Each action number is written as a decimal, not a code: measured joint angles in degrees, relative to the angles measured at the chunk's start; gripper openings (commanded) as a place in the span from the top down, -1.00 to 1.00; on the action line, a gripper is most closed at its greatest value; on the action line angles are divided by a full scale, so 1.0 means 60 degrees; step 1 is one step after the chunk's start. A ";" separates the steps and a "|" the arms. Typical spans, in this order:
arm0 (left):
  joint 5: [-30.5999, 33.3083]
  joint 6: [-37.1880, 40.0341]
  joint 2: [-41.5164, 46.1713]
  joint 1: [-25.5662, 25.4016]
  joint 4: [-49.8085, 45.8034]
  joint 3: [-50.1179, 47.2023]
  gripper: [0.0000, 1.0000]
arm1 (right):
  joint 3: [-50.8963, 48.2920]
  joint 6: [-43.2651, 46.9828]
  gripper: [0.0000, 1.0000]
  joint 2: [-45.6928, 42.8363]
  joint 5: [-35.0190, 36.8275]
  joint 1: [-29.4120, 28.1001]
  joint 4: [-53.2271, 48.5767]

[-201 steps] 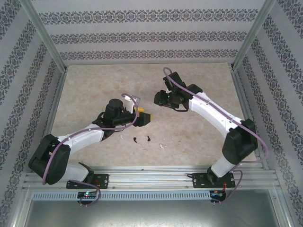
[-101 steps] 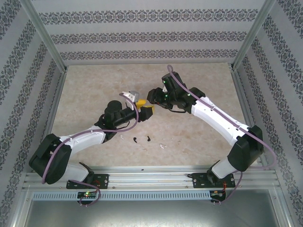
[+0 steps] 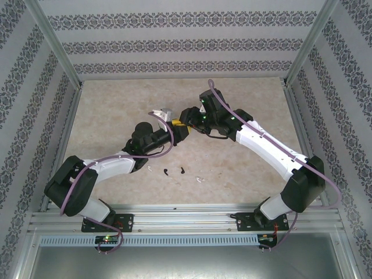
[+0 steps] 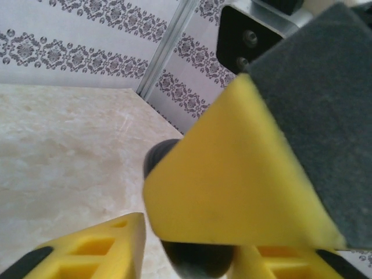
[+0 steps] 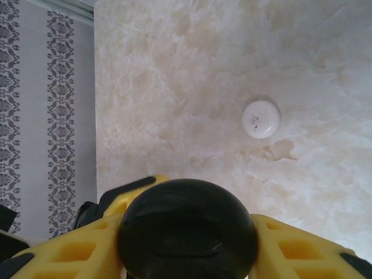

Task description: Insert wireless bluetooth earbuds into charging case

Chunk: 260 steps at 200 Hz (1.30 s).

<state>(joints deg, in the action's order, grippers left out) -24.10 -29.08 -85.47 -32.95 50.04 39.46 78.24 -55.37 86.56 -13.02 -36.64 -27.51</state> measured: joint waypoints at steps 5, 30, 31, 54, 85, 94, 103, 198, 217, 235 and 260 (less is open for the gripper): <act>-0.0047 -0.0015 -0.0011 -0.0004 0.0029 0.0033 0.45 | 0.0000 0.0000 0.10 0.0000 0.0004 0.0004 0.0025; -0.0080 -0.0204 -0.0018 0.0000 0.0073 0.0073 0.66 | -0.0004 -0.0004 0.09 -0.0007 0.0029 0.0011 0.0146; -0.0084 -0.0219 -0.0015 0.0000 0.0076 0.0073 0.66 | -0.0004 -0.0004 0.09 -0.0007 0.0029 0.0011 0.0149; -0.0087 -0.0353 -0.0018 0.0007 0.0095 0.0073 0.73 | -0.0018 0.0000 -0.01 -0.0011 0.0044 0.0011 0.0204; -0.0153 -0.0539 -0.0018 0.0022 0.0146 0.0073 0.78 | -0.0047 0.0084 -0.29 -0.0047 -0.0135 0.0007 0.0208; -0.0215 -0.0608 -0.0015 0.0062 0.0175 0.0073 0.78 | -0.0047 0.0142 -0.34 -0.0098 -0.0259 0.0004 0.0204; -0.0233 -0.0685 -0.0015 0.0106 0.0171 0.0080 0.79 | -0.0047 0.0244 -0.39 -0.0164 -0.0401 0.0015 0.0204; -0.2841 -0.2361 0.0590 0.1687 -0.1147 0.0976 0.82 | -0.1439 0.1096 -0.16 -0.2736 -0.2204 0.1872 0.2146; -0.3636 -0.2681 0.0783 0.1683 -0.1428 0.1308 0.82 | -0.1672 0.1173 -0.24 -0.2714 -0.2612 0.1967 0.2656; -0.4156 -0.3009 0.0994 0.1683 -0.1468 0.1450 0.83 | -0.1829 0.1195 -0.27 -0.2616 -0.3085 0.1956 0.3206; -0.4648 -0.3439 0.1249 0.1683 -0.1435 0.1457 0.83 | -0.1978 0.1045 -0.20 -0.2390 -0.3614 0.1938 0.4040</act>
<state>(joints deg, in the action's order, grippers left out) -51.99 -49.71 -77.97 -22.85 41.43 48.21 66.37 -49.10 72.23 -34.70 -25.02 -3.27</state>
